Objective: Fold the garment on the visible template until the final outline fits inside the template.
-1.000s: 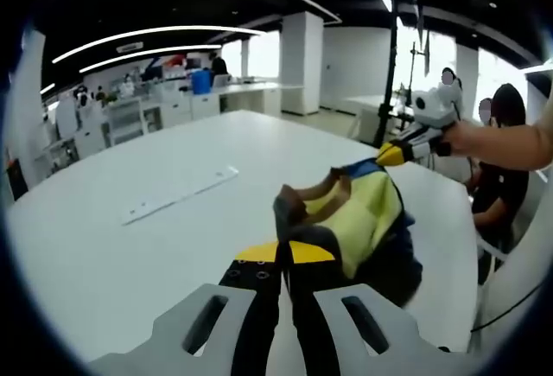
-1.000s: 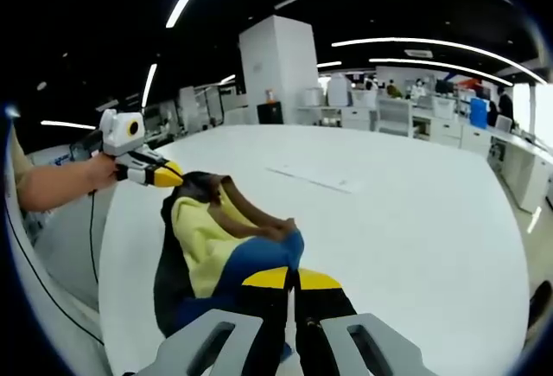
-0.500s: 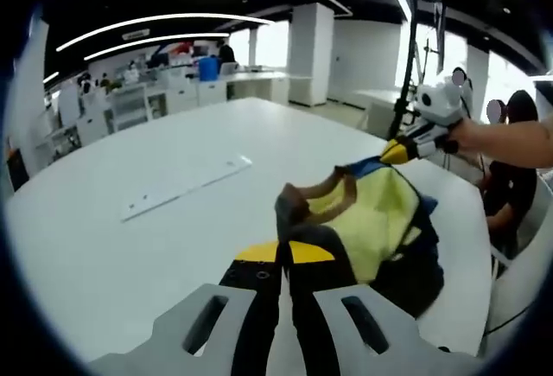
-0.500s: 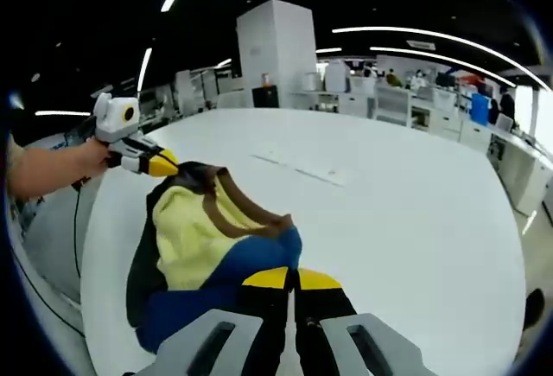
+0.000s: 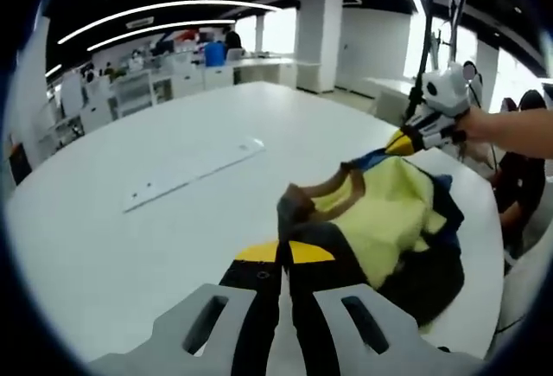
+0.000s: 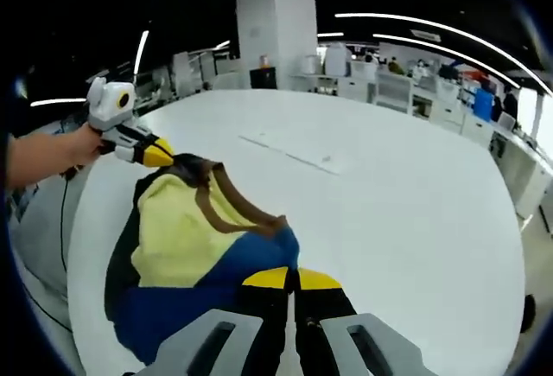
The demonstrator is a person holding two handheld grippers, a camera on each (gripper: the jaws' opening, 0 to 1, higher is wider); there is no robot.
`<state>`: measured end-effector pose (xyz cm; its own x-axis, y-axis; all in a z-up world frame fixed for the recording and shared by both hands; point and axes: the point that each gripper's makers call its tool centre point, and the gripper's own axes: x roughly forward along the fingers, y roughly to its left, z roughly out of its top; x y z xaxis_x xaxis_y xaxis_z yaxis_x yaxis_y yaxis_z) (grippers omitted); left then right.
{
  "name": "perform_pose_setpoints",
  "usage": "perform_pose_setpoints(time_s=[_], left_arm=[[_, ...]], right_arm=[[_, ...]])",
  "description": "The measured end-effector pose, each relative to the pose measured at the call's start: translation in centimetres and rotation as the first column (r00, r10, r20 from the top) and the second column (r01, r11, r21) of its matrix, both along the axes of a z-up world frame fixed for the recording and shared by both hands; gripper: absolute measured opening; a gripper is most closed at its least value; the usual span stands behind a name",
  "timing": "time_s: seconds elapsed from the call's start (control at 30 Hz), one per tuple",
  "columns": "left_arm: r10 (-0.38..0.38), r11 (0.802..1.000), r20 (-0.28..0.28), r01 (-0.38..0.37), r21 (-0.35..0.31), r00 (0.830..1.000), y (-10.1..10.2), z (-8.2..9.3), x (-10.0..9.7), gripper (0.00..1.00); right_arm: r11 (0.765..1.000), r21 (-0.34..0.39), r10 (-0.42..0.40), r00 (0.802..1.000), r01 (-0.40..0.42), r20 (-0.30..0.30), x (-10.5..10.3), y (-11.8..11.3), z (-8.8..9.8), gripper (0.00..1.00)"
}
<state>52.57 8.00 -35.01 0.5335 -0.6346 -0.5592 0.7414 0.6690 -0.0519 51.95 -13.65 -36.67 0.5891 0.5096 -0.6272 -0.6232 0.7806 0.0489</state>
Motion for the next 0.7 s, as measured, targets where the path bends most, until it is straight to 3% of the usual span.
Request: perform_pose_setpoints(time_s=[0.37, 0.7], left_arm=[[-0.016, 0.997, -0.031, 0.018, 0.069, 0.999, -0.1, -1.5, 1.6, 0.00], [-0.030, 0.990, -0.064, 0.039, 0.139, 0.997, 0.2, -3.3, 1.8, 0.00]], right_arm=[[0.996, -0.087, -0.010, 0.997, 0.004, -0.077, 0.9, -0.9, -3.0, 0.00], [0.991, -0.133, -0.010, 0.995, -0.004, -0.102, 1.3, -0.6, -3.9, 0.00]])
